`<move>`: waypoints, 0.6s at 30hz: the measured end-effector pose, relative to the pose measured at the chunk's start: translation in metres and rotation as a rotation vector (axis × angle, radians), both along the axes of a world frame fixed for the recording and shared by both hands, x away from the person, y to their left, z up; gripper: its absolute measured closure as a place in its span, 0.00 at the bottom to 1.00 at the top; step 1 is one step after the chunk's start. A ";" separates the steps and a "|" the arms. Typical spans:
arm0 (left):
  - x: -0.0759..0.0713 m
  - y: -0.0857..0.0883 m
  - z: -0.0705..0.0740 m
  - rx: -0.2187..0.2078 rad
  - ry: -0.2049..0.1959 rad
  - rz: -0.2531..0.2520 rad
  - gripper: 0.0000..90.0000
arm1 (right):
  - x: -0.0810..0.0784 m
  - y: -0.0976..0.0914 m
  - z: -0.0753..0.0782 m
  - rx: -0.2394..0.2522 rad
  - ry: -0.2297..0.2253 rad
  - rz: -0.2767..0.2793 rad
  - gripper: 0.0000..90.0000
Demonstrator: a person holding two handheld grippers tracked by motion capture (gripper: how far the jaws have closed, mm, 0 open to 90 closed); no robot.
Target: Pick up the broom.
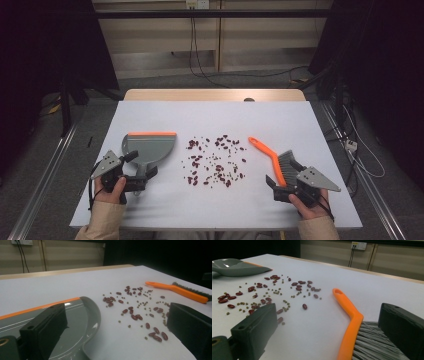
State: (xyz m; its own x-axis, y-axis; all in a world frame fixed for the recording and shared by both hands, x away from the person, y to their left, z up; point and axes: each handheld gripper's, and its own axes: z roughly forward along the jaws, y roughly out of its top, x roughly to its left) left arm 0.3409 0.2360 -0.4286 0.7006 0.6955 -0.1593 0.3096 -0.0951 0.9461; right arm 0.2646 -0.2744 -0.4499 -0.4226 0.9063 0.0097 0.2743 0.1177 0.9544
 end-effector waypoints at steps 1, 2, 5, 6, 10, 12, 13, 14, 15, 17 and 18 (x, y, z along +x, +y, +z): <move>0.000 -0.001 0.000 0.006 0.001 -0.005 0.03 | 0.001 0.001 0.000 -0.005 -0.008 -0.002 0.02; 0.000 -0.001 0.000 0.006 0.001 -0.005 0.03 | 0.002 0.002 0.001 -0.003 -0.008 -0.003 0.02; -0.001 -0.001 0.001 0.004 -0.001 -0.005 0.03 | 0.004 0.003 0.003 -0.009 -0.018 0.003 0.02; -0.001 -0.001 0.001 0.004 -0.001 -0.005 0.03 | 0.004 0.003 0.003 -0.009 -0.018 0.003 0.02; -0.001 0.000 0.001 -0.002 -0.003 -0.002 0.03 | 0.007 0.006 0.005 -0.008 -0.016 0.008 0.02; -0.001 0.000 0.001 0.001 -0.005 -0.004 0.03 | 0.011 0.007 0.010 -0.005 -0.020 0.000 0.02; -0.001 0.000 0.001 0.001 -0.005 -0.004 0.03 | 0.013 0.007 0.012 -0.013 -0.026 -0.010 0.02; -0.001 -0.001 0.001 -0.002 -0.006 -0.003 0.03 | 0.015 0.007 0.014 -0.017 -0.014 -0.018 0.02; -0.001 -0.001 0.001 -0.003 -0.006 -0.003 0.03 | 0.018 0.006 0.016 -0.018 0.002 -0.022 0.03; 0.000 -0.001 0.001 -0.003 -0.008 -0.005 0.03 | 0.021 0.004 0.018 -0.003 0.025 -0.030 0.03; 0.000 -0.001 0.001 -0.003 -0.009 -0.003 0.03 | 0.028 0.002 0.021 0.023 0.058 -0.053 0.04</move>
